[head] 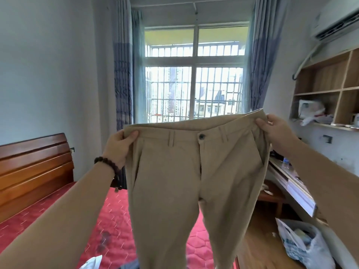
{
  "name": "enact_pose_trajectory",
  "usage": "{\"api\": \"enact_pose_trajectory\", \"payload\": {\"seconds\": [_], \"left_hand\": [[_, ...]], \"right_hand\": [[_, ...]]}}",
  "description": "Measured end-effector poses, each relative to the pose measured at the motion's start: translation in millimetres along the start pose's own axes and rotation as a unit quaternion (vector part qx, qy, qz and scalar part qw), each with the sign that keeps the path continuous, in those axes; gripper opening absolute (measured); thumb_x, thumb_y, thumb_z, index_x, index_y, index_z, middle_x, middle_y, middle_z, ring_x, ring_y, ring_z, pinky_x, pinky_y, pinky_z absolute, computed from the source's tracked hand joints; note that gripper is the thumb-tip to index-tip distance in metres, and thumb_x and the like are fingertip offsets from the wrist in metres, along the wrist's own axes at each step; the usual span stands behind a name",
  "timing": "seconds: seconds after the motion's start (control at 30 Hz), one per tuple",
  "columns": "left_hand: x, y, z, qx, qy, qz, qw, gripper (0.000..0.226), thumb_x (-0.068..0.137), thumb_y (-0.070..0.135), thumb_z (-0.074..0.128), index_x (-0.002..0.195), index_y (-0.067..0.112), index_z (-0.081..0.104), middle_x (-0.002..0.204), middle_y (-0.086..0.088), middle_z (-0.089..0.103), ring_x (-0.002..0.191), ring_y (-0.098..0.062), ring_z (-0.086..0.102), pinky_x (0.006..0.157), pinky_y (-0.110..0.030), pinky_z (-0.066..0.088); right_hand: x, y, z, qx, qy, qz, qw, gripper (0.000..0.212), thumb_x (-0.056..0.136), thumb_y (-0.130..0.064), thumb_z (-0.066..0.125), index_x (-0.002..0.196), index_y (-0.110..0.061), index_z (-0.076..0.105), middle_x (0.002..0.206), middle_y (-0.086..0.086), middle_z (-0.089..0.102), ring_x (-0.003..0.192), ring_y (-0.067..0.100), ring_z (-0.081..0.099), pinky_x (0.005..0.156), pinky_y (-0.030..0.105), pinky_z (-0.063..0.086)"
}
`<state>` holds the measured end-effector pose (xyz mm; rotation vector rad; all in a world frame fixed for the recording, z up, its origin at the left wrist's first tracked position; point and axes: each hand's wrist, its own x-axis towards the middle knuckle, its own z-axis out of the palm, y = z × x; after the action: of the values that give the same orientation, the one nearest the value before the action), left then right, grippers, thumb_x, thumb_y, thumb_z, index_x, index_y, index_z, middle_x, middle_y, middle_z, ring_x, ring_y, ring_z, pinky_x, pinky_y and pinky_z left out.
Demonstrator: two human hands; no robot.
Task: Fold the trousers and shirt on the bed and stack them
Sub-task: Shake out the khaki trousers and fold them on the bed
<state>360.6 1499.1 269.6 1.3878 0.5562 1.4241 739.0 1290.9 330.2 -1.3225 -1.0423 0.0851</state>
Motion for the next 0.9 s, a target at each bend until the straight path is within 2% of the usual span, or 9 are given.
{"api": "enact_pose_trajectory", "payload": {"seconds": [0.1,0.2,0.27,0.37,0.47,0.6,0.67,0.8,0.9], "left_hand": [[10.0,0.6,0.8,-0.014,0.013,-0.060,0.998,0.013,0.087,0.023,0.068,0.081,0.013,0.071,0.075,-0.005,0.073,0.065,-0.015,0.068,0.056,-0.025,0.055],[10.0,-20.1,8.0,0.024,0.047,-0.162,0.985,0.023,0.086,0.022,0.069,0.073,0.008,0.057,0.072,-0.011,0.060,0.060,-0.022,0.056,0.059,-0.033,0.048],[5.0,-31.2,17.4,0.015,0.095,-0.183,0.978,0.028,0.088,0.023,0.068,0.070,0.010,0.052,0.081,-0.013,0.053,0.073,-0.023,0.052,0.067,-0.039,0.046],[-10.2,-37.5,43.0,0.007,0.106,-0.165,0.981,0.022,0.089,0.023,0.066,0.076,0.007,0.059,0.089,-0.016,0.057,0.083,-0.027,0.053,0.080,-0.042,0.048],[-31.1,-35.5,81.3,-0.033,0.085,-0.120,0.989,0.017,0.091,0.021,0.064,0.096,0.005,0.069,0.067,-0.011,0.052,0.060,-0.021,0.045,0.058,-0.037,0.038],[-50.1,-26.5,125.7,0.000,0.075,-0.045,0.996,0.024,0.091,0.024,0.061,0.067,0.023,0.066,0.043,0.012,0.047,0.040,-0.006,0.039,0.042,-0.021,0.032],[-53.4,-18.9,134.3,0.023,0.067,-0.021,0.997,0.030,0.094,0.031,0.056,0.067,0.020,0.065,0.050,0.012,0.059,0.050,-0.004,0.053,0.051,-0.017,0.045],[-53.3,-10.9,128.4,-0.074,-0.037,-0.068,0.994,0.052,0.075,0.059,0.069,0.092,0.010,0.071,0.090,-0.012,0.074,0.088,-0.028,0.070,0.081,-0.041,0.057],[-45.6,-4.9,114.3,-0.059,-0.032,-0.052,0.996,0.025,0.077,0.034,0.076,0.090,0.012,0.072,0.096,-0.015,0.072,0.096,-0.037,0.067,0.086,-0.055,0.054]], "right_hand": [[0.1,22.9,6.9,0.101,-0.012,0.098,0.990,0.013,0.093,-0.020,0.059,0.094,-0.008,0.066,0.085,0.009,0.071,0.070,0.018,0.068,0.067,0.030,0.057],[-6.7,59.3,31.4,-0.041,0.033,0.155,0.986,0.030,0.091,-0.017,0.063,0.099,0.012,0.064,0.089,0.022,0.067,0.073,0.024,0.059,0.069,0.034,0.046],[-14.2,70.1,48.7,-0.069,0.082,0.170,0.980,0.029,0.090,-0.023,0.065,0.088,0.006,0.064,0.082,0.017,0.062,0.072,0.023,0.054,0.068,0.035,0.040],[-30.0,64.5,79.5,-0.019,0.091,0.177,0.980,0.023,0.091,-0.029,0.061,0.088,-0.006,0.060,0.079,0.013,0.056,0.070,0.023,0.051,0.066,0.035,0.041],[-52.5,41.4,117.3,0.068,0.039,0.155,0.985,0.024,0.095,-0.024,0.055,0.110,-0.006,0.058,0.071,0.004,0.054,0.061,0.017,0.049,0.058,0.032,0.039],[-97.8,1.2,170.6,0.131,-0.037,0.089,0.987,0.006,0.095,-0.022,0.055,0.097,-0.016,0.058,0.077,0.002,0.058,0.068,0.012,0.053,0.061,0.024,0.043],[-113.6,-11.1,185.3,0.166,-0.079,0.065,0.981,0.010,0.098,-0.016,0.051,0.092,-0.011,0.057,0.079,0.004,0.054,0.071,0.010,0.048,0.065,0.021,0.041],[-115.7,-20.8,180.5,0.199,-0.193,0.057,0.959,0.029,0.097,0.000,0.041,0.100,-0.012,0.067,0.111,0.008,0.060,0.094,0.009,0.055,0.083,0.017,0.043],[-102.9,-23.6,165.2,0.103,-0.214,0.001,0.971,0.031,0.095,0.003,0.046,0.108,-0.013,0.069,0.138,0.000,0.051,0.119,0.005,0.050,0.099,0.016,0.038]]}}
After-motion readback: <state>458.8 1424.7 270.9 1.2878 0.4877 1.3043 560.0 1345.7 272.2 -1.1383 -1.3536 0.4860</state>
